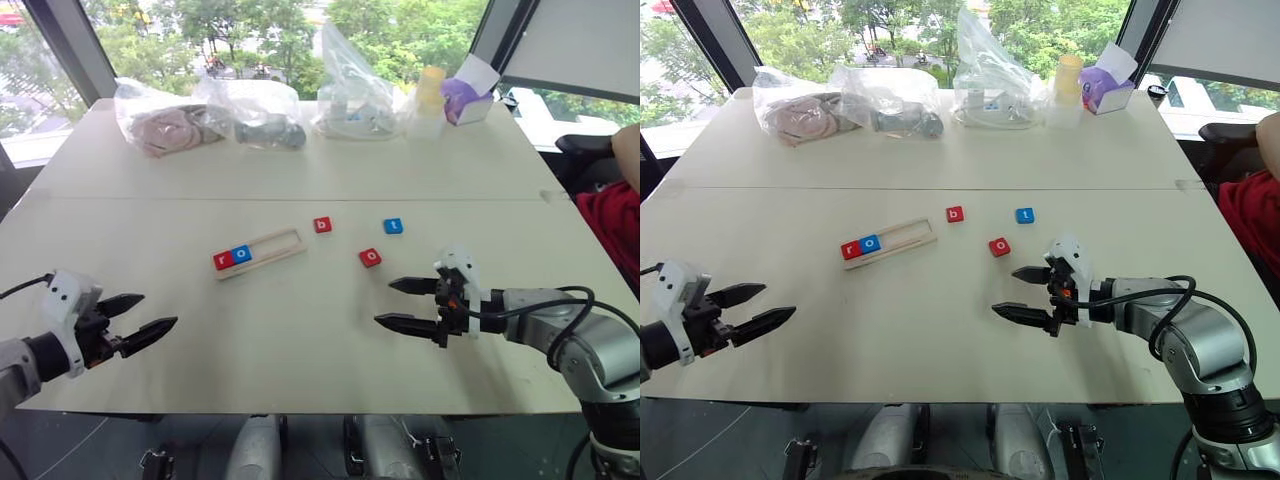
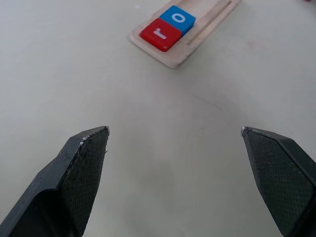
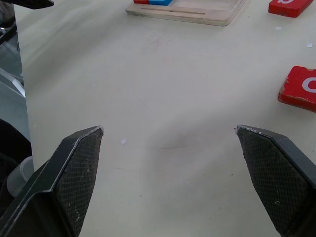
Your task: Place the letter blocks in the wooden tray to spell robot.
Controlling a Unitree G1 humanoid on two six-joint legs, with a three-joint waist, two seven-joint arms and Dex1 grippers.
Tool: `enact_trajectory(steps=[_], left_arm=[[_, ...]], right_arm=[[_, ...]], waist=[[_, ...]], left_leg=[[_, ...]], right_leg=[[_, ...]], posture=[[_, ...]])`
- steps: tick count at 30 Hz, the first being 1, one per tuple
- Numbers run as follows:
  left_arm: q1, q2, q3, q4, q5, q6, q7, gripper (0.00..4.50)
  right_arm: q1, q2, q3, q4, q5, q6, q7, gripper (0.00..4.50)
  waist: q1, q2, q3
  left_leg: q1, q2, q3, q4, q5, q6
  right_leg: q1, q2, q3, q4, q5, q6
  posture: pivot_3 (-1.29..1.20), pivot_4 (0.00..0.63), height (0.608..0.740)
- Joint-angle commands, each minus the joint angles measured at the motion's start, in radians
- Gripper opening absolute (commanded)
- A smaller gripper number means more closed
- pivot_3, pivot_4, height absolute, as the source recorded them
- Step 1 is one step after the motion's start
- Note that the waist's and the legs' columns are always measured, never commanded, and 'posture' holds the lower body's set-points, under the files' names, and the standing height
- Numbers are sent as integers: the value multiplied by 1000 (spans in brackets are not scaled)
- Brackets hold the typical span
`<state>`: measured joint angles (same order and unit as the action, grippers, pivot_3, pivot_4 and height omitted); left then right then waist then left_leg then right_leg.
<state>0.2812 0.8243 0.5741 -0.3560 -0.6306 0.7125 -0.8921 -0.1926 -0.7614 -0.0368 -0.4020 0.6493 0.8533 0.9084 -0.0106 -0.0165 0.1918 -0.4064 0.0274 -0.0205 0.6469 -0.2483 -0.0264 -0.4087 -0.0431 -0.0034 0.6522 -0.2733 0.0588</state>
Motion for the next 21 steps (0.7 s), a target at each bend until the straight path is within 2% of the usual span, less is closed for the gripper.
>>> enact_trajectory(steps=[1,10,16,19,21], left_arm=[[-13,17,27,-5,-14,3,3,4500],[-39,56,-27,27,59,-15,28,4500],[-41,52,-9,35,47,-28,2,4500],[-16,60,-20,39,75,-43,-7,4500],[-24,57,-25,54,97,-59,15,4500]], right_arm=[[2,-6,-5,-6,-4,-24,3,4466],[4,5,-1,3,-23,-44,-21,4466],[-18,13,39,30,-93,-82,-60,4466],[-13,7,21,33,-59,-81,-16,4466],[-17,15,23,50,-86,-94,-40,4466]], waist=[[0,0,0],[-1,0,0],[-1,0,0],[-1,0,0],[-1,0,0]], left_leg=[[0,0,0,0,0,0],[0,0,0,0,0,0],[0,0,0,0,0,0],[0,0,0,0,0,0],[0,0,0,0,0,0]], right_leg=[[0,0,0,0,0,0],[0,0,0,0,0,0],[0,0,0,0,0,0],[0,0,0,0,0,0],[0,0,0,0,0,0]], posture=[[0,150,740],[0,150,740],[0,150,740],[0,150,740],[0,150,740]])
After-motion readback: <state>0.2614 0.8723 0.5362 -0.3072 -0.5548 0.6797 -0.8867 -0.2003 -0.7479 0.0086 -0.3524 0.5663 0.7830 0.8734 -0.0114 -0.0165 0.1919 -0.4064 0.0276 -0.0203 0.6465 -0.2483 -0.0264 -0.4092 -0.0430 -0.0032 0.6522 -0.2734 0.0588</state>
